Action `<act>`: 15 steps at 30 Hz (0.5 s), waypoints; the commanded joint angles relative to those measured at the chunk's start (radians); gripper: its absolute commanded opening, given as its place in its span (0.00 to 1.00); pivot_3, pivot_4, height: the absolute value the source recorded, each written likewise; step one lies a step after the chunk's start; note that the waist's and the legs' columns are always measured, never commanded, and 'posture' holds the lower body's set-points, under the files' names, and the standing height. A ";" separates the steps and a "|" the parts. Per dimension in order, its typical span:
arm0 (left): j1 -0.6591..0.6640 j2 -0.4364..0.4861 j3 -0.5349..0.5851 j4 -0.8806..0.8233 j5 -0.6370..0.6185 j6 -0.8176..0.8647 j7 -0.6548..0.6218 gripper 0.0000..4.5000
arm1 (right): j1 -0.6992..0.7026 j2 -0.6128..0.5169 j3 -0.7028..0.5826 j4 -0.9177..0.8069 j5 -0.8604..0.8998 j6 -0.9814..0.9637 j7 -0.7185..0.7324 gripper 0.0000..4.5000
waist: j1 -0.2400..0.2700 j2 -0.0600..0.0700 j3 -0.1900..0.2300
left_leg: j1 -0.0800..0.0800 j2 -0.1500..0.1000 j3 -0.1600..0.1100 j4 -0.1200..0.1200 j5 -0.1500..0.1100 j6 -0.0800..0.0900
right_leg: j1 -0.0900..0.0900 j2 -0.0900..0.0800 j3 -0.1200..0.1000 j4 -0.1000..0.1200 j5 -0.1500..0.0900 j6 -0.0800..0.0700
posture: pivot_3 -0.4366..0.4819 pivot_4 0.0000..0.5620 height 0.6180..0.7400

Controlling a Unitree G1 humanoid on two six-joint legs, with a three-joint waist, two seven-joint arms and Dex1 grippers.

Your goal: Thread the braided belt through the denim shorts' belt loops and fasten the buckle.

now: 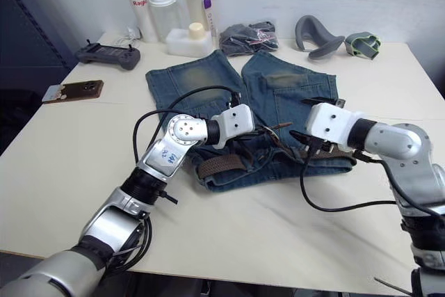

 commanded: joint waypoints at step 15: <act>-0.052 0.002 0.135 -0.069 -0.154 0.139 -0.050 0.53 | -0.117 -0.013 0.054 0.171 -0.116 -0.271 -0.002 0.00 | -0.004 0.000 0.000 | 0.000 0.000 0.000 0.000 0.000 0.000 | -0.001 0.000 0.000 0.002 0.000 0.000 | 0.48 0.27 0.11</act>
